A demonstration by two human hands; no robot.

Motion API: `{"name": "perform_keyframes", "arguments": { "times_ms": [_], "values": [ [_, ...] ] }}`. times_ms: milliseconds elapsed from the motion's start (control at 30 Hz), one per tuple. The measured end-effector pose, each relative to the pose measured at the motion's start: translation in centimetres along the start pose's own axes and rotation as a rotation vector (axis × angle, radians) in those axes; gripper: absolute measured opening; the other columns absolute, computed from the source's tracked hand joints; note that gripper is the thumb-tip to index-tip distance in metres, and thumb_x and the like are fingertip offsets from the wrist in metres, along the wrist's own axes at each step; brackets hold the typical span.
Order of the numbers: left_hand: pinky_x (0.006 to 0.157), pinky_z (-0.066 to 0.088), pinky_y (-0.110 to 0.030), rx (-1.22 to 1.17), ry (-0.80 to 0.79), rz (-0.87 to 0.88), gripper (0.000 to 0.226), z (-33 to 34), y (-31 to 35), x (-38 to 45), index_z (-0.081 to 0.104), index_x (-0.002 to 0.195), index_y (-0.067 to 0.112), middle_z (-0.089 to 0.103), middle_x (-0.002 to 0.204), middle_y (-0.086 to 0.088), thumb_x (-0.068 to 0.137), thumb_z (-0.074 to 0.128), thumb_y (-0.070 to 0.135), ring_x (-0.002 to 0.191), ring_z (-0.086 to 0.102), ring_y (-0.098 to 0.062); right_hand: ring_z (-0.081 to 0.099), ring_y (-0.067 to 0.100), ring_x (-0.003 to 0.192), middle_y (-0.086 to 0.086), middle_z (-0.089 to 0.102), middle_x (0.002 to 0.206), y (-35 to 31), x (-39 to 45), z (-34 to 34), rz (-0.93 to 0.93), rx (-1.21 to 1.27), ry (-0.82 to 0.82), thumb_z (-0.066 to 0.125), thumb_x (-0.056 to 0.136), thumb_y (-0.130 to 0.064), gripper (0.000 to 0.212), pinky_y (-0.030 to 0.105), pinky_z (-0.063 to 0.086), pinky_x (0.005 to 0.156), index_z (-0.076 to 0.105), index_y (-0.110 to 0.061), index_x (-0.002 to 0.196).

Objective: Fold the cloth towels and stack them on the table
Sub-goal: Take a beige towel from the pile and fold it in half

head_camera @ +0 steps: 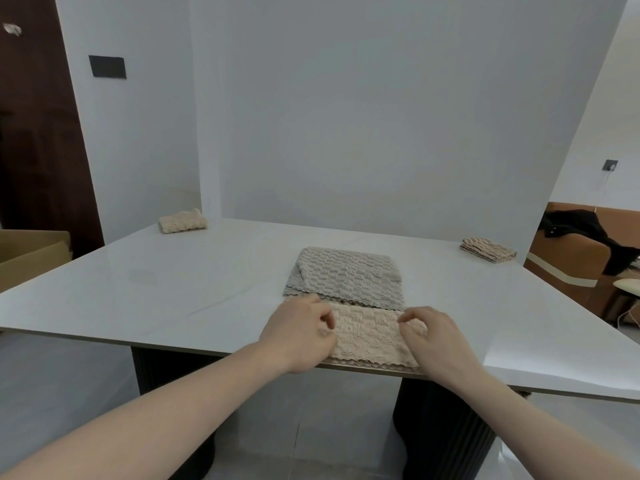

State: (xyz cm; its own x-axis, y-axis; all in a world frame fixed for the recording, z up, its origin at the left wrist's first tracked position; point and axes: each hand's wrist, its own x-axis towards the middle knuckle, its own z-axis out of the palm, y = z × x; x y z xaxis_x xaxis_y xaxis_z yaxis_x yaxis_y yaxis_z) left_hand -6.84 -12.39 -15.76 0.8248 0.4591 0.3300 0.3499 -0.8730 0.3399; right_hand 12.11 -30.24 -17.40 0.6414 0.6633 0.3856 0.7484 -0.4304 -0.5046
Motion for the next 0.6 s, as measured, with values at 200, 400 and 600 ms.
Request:
{"name": "perform_keyframes", "arguments": {
  "times_ms": [200, 400, 600],
  "values": [
    [0.124, 0.02, -0.043, 0.091, -0.159, 0.07, 0.057, 3.3, 1.3, 2.9, 0.038, 0.154, 0.031, 0.027, 0.165, 0.004, 0.1, 0.041, 0.051, 0.15, 0.022, -0.021, 0.012, 0.021, 0.157, -0.004, 0.016, 0.17, -0.2, 1.2, 2.8, 0.007, -0.207, -0.223, 0.04, 0.102, -0.049, 0.059, 0.044, 0.014, 0.127, 0.029, -0.032, 0.158],
    [0.128, -0.002, -0.043, 0.187, -0.322, 0.007, 0.068, 5.1, 0.1, 2.9, 0.01, 0.163, 0.034, -0.001, 0.172, 0.005, 0.102, 0.021, 0.062, 0.158, -0.004, -0.019, -0.006, 0.016, 0.158, -0.008, -0.002, 0.172, 0.9, 1.0, 3.4, 0.047, -0.3, -0.345, 0.023, 0.103, -0.059, 0.068, 0.05, -0.002, 0.128, 0.01, -0.031, 0.164],
    [0.127, -0.004, -0.043, 0.208, -0.321, 0.011, 0.071, 5.4, -0.5, 2.9, 0.005, 0.162, 0.036, -0.005, 0.171, 0.007, 0.1, 0.017, 0.067, 0.158, -0.007, -0.017, -0.01, 0.013, 0.158, -0.01, -0.006, 0.171, 1.3, 1.8, 3.1, 0.038, -0.336, -0.407, 0.021, 0.102, -0.064, 0.072, 0.05, -0.006, 0.127, 0.004, -0.032, 0.164]
  ]
}}
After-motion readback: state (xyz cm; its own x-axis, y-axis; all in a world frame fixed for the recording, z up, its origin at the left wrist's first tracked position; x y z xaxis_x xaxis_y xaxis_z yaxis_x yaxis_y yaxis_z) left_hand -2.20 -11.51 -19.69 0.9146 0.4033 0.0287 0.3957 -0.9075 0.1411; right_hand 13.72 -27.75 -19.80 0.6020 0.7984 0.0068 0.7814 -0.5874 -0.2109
